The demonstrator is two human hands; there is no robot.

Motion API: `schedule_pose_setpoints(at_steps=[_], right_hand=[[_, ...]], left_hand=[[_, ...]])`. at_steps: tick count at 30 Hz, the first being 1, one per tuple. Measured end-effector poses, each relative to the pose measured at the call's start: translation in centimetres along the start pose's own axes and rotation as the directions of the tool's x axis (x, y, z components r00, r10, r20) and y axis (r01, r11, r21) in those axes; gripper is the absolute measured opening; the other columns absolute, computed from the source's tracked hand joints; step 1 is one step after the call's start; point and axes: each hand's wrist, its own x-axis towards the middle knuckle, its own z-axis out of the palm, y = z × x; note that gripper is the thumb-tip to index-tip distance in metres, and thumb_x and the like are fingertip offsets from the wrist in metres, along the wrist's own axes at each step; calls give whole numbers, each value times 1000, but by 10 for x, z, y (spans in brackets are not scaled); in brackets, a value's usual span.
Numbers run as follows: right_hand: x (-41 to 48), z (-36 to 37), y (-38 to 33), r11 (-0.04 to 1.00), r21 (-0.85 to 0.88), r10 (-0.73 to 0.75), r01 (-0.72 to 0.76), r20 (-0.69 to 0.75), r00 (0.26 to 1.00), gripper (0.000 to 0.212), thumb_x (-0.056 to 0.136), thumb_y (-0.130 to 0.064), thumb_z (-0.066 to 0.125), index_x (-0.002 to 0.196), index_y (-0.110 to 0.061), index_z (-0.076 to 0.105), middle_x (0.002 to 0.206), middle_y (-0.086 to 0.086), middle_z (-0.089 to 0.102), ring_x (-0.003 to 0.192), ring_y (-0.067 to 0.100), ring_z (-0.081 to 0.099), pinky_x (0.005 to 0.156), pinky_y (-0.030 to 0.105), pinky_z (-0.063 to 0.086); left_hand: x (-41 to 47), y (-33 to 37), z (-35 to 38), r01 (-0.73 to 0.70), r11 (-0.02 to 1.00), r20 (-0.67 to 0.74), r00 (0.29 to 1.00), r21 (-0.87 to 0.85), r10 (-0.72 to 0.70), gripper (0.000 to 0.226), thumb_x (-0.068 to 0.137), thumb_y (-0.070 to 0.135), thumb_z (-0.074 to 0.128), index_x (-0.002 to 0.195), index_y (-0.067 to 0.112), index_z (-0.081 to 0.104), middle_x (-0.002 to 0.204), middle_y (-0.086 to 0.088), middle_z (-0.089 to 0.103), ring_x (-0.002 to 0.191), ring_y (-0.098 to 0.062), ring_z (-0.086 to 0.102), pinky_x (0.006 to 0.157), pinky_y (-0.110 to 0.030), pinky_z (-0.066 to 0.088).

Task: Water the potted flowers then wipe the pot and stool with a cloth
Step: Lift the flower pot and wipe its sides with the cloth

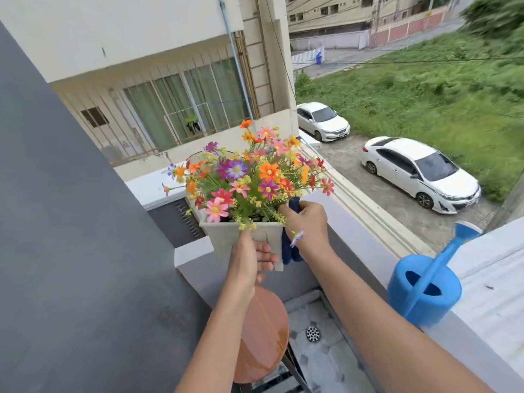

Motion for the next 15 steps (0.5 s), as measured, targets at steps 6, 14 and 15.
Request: schedule_pose_setpoints(at_steps=[6,14,15], right_hand=[[-9,0,-9,999,-14,-50,50,-1,999,32,81,-18,64,65,-10,37,51,3,28,52,22,26,54,28,23],[-22,3,-5,978,-80,-193,193,1,981,35,84,-26,62,64,-12,37,53,5,35,54,22,31,51,36,28],[-21,3,-4,976,-80,-205,204,-5,979,36,82,-21,67,64,-12,37,55,2,32,55,21,27,52,34,24]], left_hand=[[-3,7,-3,-30,998,0,1000,50,30,67,87,67,33,82,9,65,52,-6,65,39,-14,49,46,-24,24],[0,1,-2,-47,992,-11,999,116,48,58,88,65,41,72,12,57,53,-4,60,44,-15,45,46,-24,25],[1,3,-2,-31,992,5,1000,119,31,51,89,58,42,70,12,53,51,-3,59,42,-15,44,46,-24,24]])
